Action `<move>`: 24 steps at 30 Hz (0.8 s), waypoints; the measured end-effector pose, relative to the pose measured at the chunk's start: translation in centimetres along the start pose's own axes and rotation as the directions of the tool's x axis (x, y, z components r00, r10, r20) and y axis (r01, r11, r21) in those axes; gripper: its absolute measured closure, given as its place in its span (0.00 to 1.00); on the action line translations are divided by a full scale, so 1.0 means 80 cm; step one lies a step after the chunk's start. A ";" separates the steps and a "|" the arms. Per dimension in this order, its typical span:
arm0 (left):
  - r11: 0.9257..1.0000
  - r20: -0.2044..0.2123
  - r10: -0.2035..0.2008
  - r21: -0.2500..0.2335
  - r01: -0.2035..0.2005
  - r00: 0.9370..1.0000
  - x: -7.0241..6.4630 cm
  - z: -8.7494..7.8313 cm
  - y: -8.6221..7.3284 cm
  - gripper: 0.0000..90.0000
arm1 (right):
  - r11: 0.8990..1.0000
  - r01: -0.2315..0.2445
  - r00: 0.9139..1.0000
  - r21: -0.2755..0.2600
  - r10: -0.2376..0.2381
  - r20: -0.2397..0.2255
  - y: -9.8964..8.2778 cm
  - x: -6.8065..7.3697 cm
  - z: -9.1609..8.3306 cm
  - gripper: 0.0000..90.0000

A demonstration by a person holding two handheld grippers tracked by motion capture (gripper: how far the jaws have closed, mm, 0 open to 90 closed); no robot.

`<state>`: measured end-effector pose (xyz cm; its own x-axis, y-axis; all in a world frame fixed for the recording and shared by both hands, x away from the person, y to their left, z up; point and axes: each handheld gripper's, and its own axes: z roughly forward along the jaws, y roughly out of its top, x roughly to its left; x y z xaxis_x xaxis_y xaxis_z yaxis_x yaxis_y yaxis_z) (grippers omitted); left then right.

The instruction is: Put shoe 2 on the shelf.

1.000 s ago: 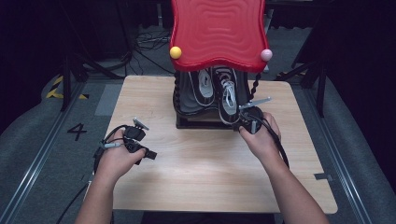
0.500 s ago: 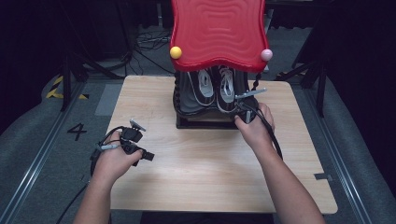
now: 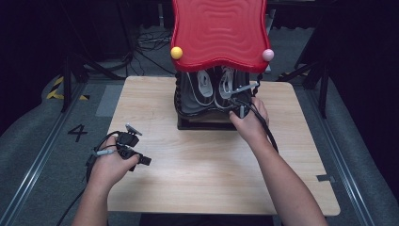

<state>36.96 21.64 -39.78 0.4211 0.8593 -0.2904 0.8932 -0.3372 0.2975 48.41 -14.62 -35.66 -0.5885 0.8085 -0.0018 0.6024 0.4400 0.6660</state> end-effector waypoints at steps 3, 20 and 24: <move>1.000 0.002 0.005 0.004 -0.005 1.000 -0.001 0.001 0.001 0.63 | 1.000 0.001 1.000 0.005 -0.001 -0.009 0.005 0.003 0.005 1.00; 1.000 0.017 0.019 -0.005 -0.019 1.000 -0.001 0.001 0.009 0.63 | 0.999 0.035 0.998 -0.034 -0.036 -0.042 -0.022 -0.006 -0.050 0.89; 1.000 0.017 0.015 -0.016 -0.015 1.000 -0.001 0.000 0.008 0.63 | 0.999 0.016 0.999 -0.045 -0.018 -0.027 -0.045 -0.022 -0.078 0.86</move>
<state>37.49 21.40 -39.55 0.4375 0.8473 -0.3012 0.8841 -0.3440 0.3164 43.95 -20.09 -33.44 -0.6133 0.7898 0.0064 0.5677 0.4352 0.6989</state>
